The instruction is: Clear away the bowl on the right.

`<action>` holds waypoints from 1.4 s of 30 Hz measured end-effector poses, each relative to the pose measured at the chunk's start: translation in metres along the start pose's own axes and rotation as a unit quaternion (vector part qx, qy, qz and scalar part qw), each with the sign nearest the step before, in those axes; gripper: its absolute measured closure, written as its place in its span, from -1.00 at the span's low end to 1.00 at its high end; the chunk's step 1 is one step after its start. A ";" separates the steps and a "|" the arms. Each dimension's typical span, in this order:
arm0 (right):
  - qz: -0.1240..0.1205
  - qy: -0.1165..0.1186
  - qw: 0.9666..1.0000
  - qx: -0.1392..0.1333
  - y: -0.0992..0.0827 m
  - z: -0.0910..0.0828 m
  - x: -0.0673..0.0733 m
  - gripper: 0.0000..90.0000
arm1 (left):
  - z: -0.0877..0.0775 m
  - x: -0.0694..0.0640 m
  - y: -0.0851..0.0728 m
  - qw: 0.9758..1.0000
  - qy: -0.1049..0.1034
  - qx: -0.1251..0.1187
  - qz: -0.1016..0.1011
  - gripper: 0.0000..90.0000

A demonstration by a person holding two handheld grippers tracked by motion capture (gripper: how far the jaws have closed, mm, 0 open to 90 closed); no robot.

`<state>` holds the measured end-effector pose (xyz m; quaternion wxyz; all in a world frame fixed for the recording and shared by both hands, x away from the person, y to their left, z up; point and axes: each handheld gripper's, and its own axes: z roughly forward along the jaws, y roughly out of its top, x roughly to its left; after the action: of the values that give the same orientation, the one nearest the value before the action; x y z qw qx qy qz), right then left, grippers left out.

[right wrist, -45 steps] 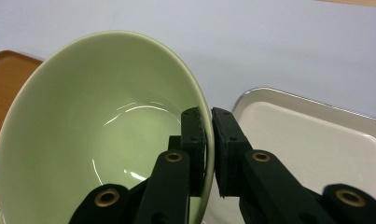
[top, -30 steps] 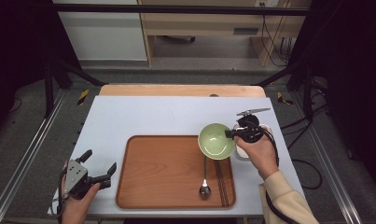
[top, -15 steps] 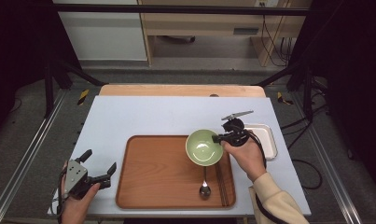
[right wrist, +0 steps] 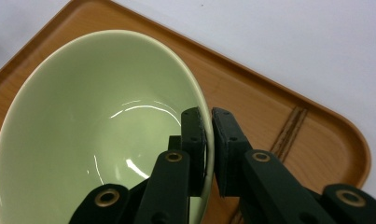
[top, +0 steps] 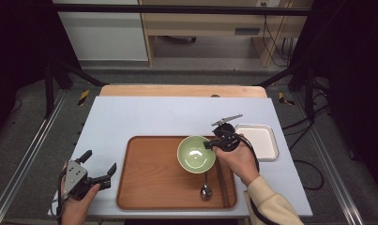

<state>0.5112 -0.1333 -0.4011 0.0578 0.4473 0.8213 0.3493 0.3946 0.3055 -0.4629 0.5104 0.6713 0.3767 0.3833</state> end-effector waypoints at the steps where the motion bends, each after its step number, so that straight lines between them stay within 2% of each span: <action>1: 0.000 0.002 1.000 0.001 0.000 0.001 0.001 0.87 | 0.000 0.000 0.000 1.000 0.000 0.000 0.000 -0.94; 9: -0.013 0.014 1.000 0.006 0.001 0.007 0.010 0.86 | 0.000 0.001 0.000 1.000 0.000 0.000 -0.001 -0.94; 27: -0.014 0.041 0.998 0.042 -0.011 0.021 0.029 0.86 | -0.001 0.000 0.001 1.000 -0.001 -0.001 0.002 -0.94; 28: -0.020 0.040 0.998 0.043 -0.012 0.022 0.028 0.86 | -0.001 0.000 0.001 1.000 -0.002 -0.001 0.002 -0.94; 42: -0.016 0.047 0.997 0.060 -0.020 0.027 0.030 0.86 | 0.000 0.000 0.001 1.000 -0.003 -0.001 0.001 -0.94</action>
<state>0.4905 -0.1030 -0.4268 -0.0019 0.4200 0.8494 0.3194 0.3943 0.3052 -0.4618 0.5116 0.6722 0.3739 0.3828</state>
